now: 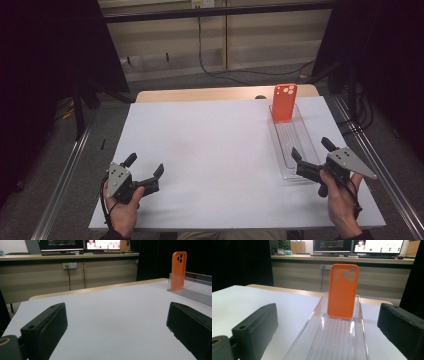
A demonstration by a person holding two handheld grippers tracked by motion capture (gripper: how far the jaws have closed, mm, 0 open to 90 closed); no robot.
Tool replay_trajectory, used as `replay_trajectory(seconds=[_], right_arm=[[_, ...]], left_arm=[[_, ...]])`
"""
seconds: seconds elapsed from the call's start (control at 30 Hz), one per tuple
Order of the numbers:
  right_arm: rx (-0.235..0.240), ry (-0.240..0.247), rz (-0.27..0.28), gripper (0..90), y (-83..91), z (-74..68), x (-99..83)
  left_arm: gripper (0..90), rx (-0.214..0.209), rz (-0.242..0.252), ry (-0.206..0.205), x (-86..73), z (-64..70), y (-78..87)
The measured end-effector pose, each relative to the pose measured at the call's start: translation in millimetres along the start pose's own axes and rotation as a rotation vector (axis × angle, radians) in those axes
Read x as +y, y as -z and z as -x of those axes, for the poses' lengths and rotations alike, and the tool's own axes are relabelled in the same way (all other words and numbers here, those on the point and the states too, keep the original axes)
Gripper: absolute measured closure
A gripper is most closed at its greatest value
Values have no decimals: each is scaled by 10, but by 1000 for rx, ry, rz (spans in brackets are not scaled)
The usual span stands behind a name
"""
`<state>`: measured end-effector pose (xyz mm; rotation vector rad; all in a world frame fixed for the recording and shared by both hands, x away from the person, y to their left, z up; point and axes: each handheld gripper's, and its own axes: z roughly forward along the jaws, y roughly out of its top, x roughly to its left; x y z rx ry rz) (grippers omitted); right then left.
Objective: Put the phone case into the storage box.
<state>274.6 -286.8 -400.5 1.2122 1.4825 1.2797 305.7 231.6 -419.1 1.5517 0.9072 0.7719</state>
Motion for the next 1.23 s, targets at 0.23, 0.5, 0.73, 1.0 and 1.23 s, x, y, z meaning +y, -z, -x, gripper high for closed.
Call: replay_trajectory(seconds=[0.23, 0.5, 0.73, 1.0, 1.23], right_arm=[[-21, 1, -7, 25, 75, 32, -107], [-47, -4, -4, 25, 168, 72, -215], [-52, -10, -18, 20, 255, 104, -273], [-46, -28, -33, 16, 315, 104, -346], [-42, -24, -33, 17, 301, 113, -351]], left_arm=[[37, 18, 5, 5, 1, -5, 25], [37, 15, -8, 2, -18, -6, 37], [37, 19, -25, -9, -34, 16, 32], [37, 12, -21, -6, -33, -11, 36], [37, 1, -41, -10, -50, 9, 3]])
